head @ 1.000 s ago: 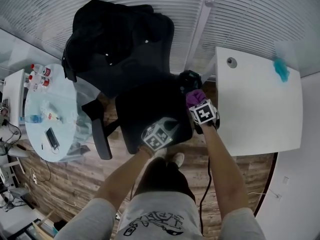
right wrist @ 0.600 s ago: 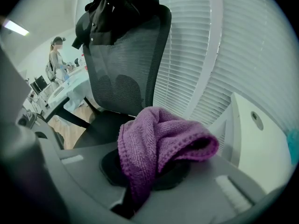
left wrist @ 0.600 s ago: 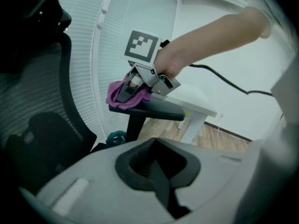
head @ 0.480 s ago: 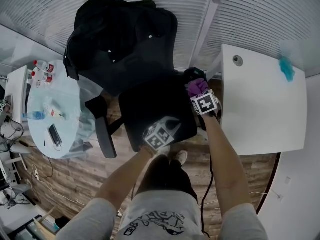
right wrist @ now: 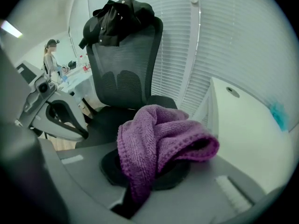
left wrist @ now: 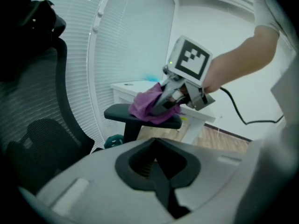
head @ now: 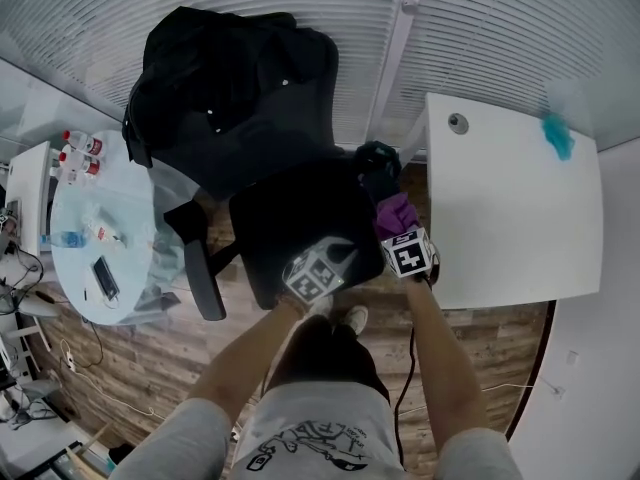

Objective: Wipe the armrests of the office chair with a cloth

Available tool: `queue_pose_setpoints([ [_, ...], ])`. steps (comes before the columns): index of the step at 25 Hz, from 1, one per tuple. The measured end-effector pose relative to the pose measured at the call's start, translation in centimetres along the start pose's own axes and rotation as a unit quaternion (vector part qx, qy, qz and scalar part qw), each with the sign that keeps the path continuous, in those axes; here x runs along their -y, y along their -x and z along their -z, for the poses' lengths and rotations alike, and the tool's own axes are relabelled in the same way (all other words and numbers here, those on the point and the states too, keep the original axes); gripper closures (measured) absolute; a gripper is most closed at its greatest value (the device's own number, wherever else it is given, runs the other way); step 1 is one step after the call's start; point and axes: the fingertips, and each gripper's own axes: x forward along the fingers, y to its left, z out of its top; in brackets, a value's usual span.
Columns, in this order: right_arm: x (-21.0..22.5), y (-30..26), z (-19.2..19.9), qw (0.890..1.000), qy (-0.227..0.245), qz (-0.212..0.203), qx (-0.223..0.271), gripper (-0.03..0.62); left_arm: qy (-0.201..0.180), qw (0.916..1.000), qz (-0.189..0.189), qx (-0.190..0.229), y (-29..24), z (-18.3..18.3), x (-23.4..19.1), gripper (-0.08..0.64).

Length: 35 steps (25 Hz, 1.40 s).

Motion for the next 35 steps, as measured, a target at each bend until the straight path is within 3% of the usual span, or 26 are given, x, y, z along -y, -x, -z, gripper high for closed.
queue_pose_setpoints([
  [6, -1.4, 3.1, 4.5, 1.0, -0.01, 0.014, -0.004, 0.561, -0.003, 1.0, 0.004, -0.002, 0.1, -0.9, 1.6, 0.56],
  [11, -1.9, 3.6, 5.4, 1.0, -0.026, 0.014, 0.005, 0.561, -0.001, 1.0, 0.005, 0.002, 0.4, -1.0, 2.7, 0.559],
  [17, -1.7, 6.8, 3.4, 0.996, -0.022, 0.022, 0.087, 0.561, 0.026, 0.9973, -0.025, 0.063, 3.8, -5.4, 2.6, 0.56],
  [27, -5.8, 21.9, -3.0, 0.966, -0.02, 0.037, 0.257, 0.563, 0.039, 0.9808, -0.057, 0.182, 13.5, -14.7, 4.8, 0.559],
  [35, -11.3, 34.5, -8.6, 0.934, 0.008, 0.022, 0.358, 0.563, 0.034, 0.9568, -0.064, 0.282, 23.4, -21.9, 9.2, 0.56],
])
